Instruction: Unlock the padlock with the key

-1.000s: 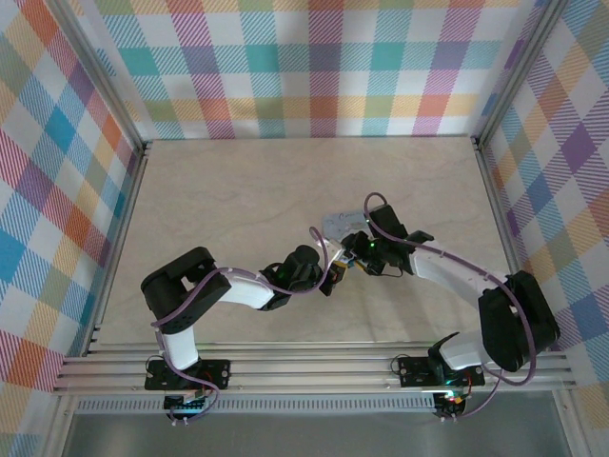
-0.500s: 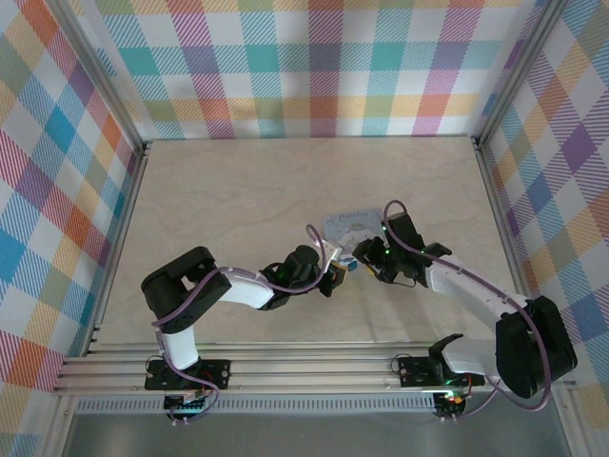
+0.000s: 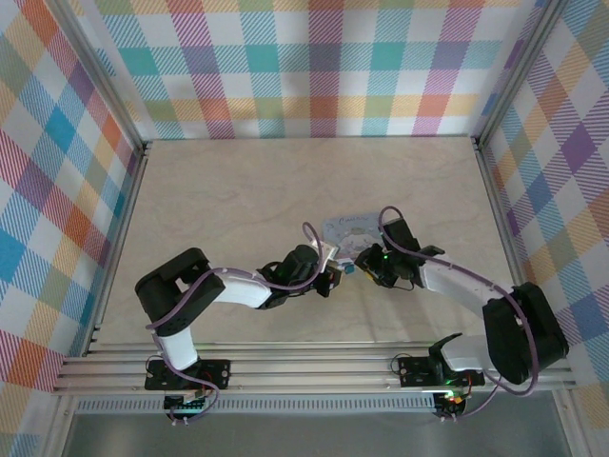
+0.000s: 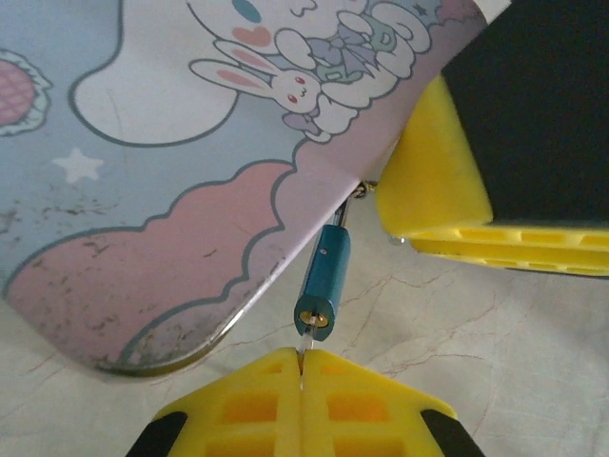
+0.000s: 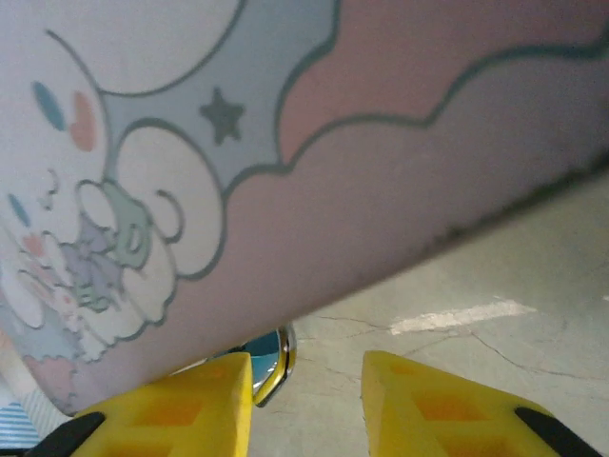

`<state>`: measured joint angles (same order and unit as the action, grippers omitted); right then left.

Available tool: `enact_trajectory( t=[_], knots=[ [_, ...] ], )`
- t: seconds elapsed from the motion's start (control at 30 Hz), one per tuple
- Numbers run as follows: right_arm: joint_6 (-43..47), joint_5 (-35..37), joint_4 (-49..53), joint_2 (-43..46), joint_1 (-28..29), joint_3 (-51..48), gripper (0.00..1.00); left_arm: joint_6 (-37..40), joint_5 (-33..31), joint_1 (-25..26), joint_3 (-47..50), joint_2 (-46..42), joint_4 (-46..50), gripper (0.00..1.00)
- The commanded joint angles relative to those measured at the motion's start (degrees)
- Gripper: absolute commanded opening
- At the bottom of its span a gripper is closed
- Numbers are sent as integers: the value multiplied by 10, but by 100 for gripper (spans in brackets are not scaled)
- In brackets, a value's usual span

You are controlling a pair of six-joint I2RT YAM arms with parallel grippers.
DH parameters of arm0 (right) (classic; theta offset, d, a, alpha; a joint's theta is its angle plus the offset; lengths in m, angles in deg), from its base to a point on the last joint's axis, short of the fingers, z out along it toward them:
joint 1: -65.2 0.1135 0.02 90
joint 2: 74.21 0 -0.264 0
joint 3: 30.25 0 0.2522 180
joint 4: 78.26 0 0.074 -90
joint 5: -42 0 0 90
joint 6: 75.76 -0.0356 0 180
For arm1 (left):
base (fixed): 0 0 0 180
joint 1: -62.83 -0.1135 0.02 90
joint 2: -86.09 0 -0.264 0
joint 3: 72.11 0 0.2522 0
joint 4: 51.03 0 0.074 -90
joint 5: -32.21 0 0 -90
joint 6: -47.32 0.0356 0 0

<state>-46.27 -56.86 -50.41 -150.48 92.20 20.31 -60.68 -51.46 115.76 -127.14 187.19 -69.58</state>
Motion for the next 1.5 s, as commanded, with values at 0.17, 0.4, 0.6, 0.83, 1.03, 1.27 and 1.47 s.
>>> enact_trajectory(
  t=[0.17,0.4,0.6,0.83,1.03,1.27,1.47],
  knots=[
    [58,-12,-22,-22,8,41,39,-11,-11,-13,-14,-32,54,0],
    [59,-21,-64,-53,10,47,41,-17,-30,-20,-20,-52,95,0],
    [67,-39,-91,-103,22,93,41,-16,-47,-29,-21,-79,135,0],
    [72,-41,-91,-119,42,114,45,-26,-66,-32,-17,-96,159,0],
    [50,-23,-98,-78,59,61,48,-65,-41,-33,-24,-96,153,0],
    [0,-14,-132,-72,86,30,54,-137,-22,-34,-26,-93,148,0],
    [-50,0,-176,-90,106,14,54,-198,-28,-33,-15,-95,135,0]
  ],
)
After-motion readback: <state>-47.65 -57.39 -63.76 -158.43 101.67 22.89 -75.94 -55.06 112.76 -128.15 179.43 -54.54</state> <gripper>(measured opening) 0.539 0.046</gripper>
